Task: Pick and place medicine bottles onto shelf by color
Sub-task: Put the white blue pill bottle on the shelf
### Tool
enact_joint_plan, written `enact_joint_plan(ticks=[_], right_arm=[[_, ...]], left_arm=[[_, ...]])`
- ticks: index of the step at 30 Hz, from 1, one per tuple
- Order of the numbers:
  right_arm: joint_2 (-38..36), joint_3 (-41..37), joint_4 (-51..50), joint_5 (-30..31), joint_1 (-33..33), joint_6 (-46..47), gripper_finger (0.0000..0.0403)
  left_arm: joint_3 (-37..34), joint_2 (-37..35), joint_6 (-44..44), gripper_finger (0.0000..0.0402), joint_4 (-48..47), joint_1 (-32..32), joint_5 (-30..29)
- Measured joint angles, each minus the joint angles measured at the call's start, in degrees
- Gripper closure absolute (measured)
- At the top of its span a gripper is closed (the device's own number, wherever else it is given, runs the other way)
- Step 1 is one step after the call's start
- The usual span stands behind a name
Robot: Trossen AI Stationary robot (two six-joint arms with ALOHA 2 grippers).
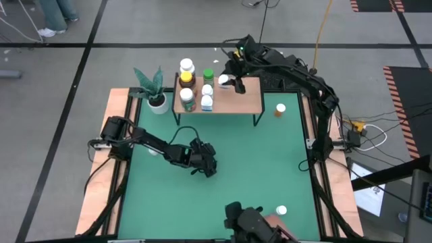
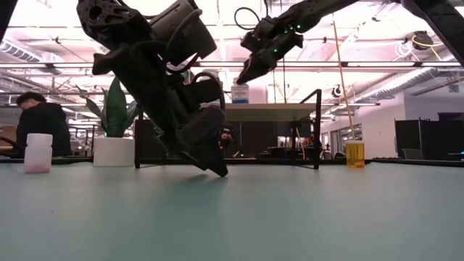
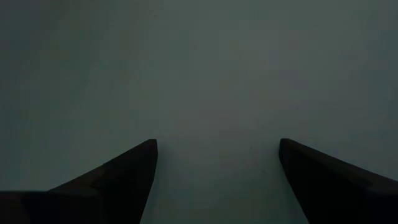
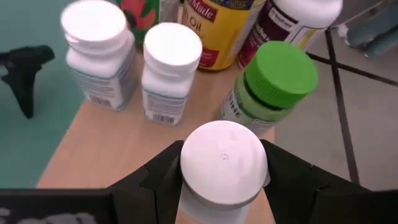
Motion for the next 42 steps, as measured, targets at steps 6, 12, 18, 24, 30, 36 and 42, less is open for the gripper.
enact_joint_plan(ticks=[6, 12, 18, 24, 30, 36, 42], right_arm=[[0.85, 0.07, 2.59, -0.79, -1.37, -0.13, 0.0222], [0.8, 0.04, 1.77, -4.87, -2.95, -0.92, 0.0218], [1.44, 0.07, 2.29, -7.97, -4.5, -0.36, 0.0211], [2.87, -0.04, 1.84, -9.16, -5.21, 0.13, 0.021], [2.85, -0.04, 1.68, -9.16, -5.1, -0.37, 0.0209], [2.85, -0.04, 0.25, -9.09, -5.1, -0.78, 0.0209], [2.85, -0.04, 0.11, -8.71, -5.1, -0.96, 0.0198]], left_arm=[[-0.02, 0.02, -1.33, 0.0066, 0.48, 0.61, -0.28], [-0.02, 0.02, -1.34, 0.0066, 0.63, 0.62, -0.39], [-0.02, 0.02, -1.35, 0.0066, 0.82, 0.62, -0.35], [-0.02, 0.02, -1.46, 0.0066, 0.8, 0.64, -0.31], [-0.02, 0.02, -1.22, 0.0066, 0.86, 0.63, -0.27], [-0.02, 0.02, -1.31, 0.0066, 0.88, 0.62, -0.24], [-0.02, 0.02, -1.37, 0.0066, 0.88, 0.62, -0.22]])
